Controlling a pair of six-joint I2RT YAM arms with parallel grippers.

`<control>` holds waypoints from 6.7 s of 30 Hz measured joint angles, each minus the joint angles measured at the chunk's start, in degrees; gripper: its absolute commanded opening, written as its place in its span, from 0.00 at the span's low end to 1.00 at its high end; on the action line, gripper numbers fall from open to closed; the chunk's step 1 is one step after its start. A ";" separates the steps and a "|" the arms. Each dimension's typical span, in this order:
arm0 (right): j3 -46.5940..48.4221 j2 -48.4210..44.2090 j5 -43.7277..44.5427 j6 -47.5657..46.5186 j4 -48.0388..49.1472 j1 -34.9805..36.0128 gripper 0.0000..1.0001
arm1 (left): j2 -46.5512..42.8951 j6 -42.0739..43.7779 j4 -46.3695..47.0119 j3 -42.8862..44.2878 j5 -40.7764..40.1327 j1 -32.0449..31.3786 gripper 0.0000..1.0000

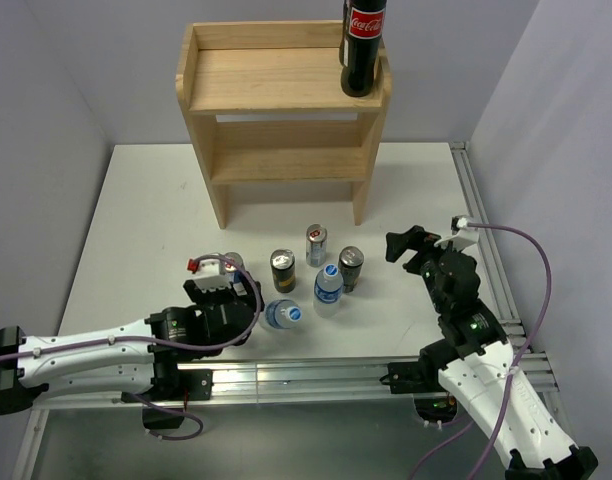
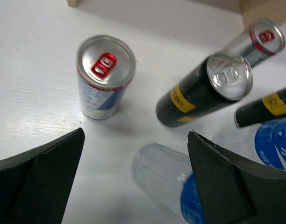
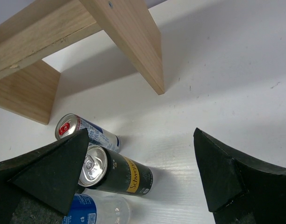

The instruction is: Place and organize the beverage onto the shelf

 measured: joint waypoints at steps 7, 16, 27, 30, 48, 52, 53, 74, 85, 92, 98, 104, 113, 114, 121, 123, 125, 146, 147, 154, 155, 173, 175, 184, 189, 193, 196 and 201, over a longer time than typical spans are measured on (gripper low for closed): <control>0.00 1.09 0.00 0.00 0.00 0.00 1.00 | -4.81 0.94 -0.66 2.21 -4.15 -0.02 0.99; 0.00 1.49 0.07 0.00 0.02 0.00 1.00 | -6.16 18.82 16.06 -0.74 9.94 -0.22 0.99; 0.00 1.33 0.09 0.00 0.00 0.26 1.00 | 14.23 31.41 14.51 16.61 27.17 -7.72 0.99; 0.00 0.98 0.09 0.00 -0.02 0.26 1.00 | 17.00 34.38 11.89 20.46 28.00 -9.07 0.99; -0.28 -2.43 -1.27 -0.02 0.02 0.26 1.00 | 13.38 57.70 -5.95 25.73 37.27 -5.29 0.98; -0.39 -3.54 -1.29 -0.02 -0.02 0.26 1.00 | 13.97 61.86 -4.39 24.74 42.25 -3.85 0.97; -0.50 -4.07 -1.29 -0.02 0.00 0.26 1.00 | 15.28 62.60 -4.09 24.50 43.50 -3.54 0.97; -1.18 -7.21 -2.58 0.00 -0.04 0.26 1.00 | 41.31 75.14 6.08 22.25 49.70 0.76 0.95; -1.18 -8.48 -2.80 0.00 -0.07 0.26 1.00 | 48.76 75.08 9.18 23.47 52.37 3.54 0.90; -1.18 -8.87 -2.80 0.00 -0.09 0.26 1.00 | 49.83 72.26 9.77 24.09 54.10 3.32 0.36; -1.18 -8.90 -2.75 0.00 -0.17 0.26 1.00 | 50.60 69.68 9.66 25.05 52.37 2.80 0.10; -1.18 -8.90 -2.71 0.00 -0.50 0.26 1.00 | 51.39 67.71 8.31 26.36 50.88 2.29 0.00; -1.18 -8.79 -2.56 0.00 -0.46 0.26 1.00 | 51.10 63.47 4.17 27.41 48.94 0.26 0.00; -1.18 -8.74 -2.56 0.00 -0.48 0.26 1.00 | 50.82 62.71 3.48 27.41 48.74 -0.28 0.00; -1.18 -8.63 -2.36 -0.02 -0.46 0.26 1.00 | 46.51 56.65 -5.57 27.36 48.76 -4.46 0.00; -1.18 -8.44 -2.32 -0.02 -0.46 0.26 1.00 | 43.56 55.15 -7.23 27.36 48.09 -4.79 0.00; -1.18 -8.13 -2.29 -0.02 -0.46 0.26 1.00 | 39.65 54.16 -7.67 27.47 45.90 -4.57 0.00; -1.18 -5.73 -1.68 -0.46 -0.44 0.26 1.00 | 13.88 76.83 22.32 49.96 15.37 -1.66 0.00; -1.18 -5.55 -1.68 -0.46 -0.46 0.26 1.00 | 12.94 79.12 26.88 49.46 15.50 0.48 0.00; -1.18 -5.57 -1.64 -0.63 -0.46 0.26 1.00 | 23.37 83.65 37.16 64.52 16.48 21.75 0.00; -1.18 -5.57 -1.62 -0.66 -0.46 0.26 1.00 | 26.08 83.76 37.42 67.84 16.90 23.52 0.00; -1.18 -8.57 -0.59 -0.85 -1.57 0.26 1.00 | 56.98 72.17 30.18 97.22 33.90 49.48 0.00; -1.18 -8.83 -0.44 -0.85 -1.57 0.26 1.00 | 58.71 70.40 30.12 97.44 34.71 51.65 0.00; -1.18 -8.83 0.50 -0.85 -1.75 0.26 1.00 | 64.00 63.28 31.12 100.96 39.78 55.60 0.00; -1.18 -8.66 0.52 -0.85 -1.75 0.26 1.00 | 63.98 62.66 33.81 99.25 39.47 56.15 0.13; -1.18 -8.63 0.57 -0.85 -1.75 0.26 1.00 | 62.82 62.88 37.94 95.69 39.15 56.17 0.39; -1.18 -8.63 0.76 -0.85 -1.77 0.26 1.00 | 61.20 63.30 39.98 92.67 39.23 56.15 0.57; -1.18 -8.63 0.94 -0.85 -1.77 0.26 1.00 | 58.53 63.95 40.92 88.70 39.26 56.15 0.87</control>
